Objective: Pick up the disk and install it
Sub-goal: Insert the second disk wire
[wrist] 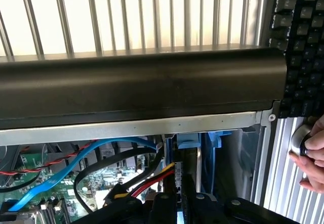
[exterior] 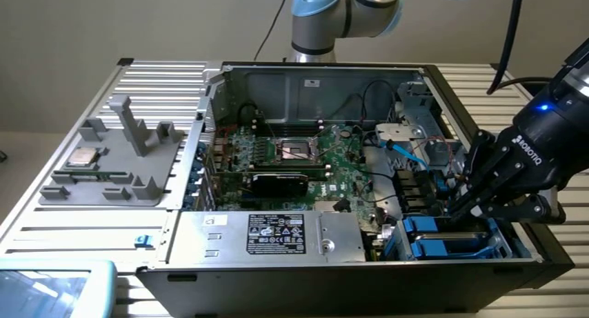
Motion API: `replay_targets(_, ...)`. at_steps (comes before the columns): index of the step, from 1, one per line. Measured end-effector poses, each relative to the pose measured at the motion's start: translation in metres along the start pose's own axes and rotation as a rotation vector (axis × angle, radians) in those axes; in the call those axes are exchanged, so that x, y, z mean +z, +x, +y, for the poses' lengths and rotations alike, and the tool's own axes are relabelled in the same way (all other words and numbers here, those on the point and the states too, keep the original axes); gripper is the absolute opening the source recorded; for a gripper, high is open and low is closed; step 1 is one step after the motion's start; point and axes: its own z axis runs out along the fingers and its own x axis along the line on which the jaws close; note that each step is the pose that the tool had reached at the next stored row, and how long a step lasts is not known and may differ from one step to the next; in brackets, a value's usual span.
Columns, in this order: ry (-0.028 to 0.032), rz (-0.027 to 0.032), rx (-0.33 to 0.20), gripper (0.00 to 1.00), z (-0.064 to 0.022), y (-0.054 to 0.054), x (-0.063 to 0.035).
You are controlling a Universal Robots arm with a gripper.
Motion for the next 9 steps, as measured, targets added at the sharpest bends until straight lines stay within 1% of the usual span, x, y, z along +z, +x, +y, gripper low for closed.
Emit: replay_targets(9, 0.0, 0.0003, -0.001, 0.16, 0.0003, 0.0001, 0.0008)
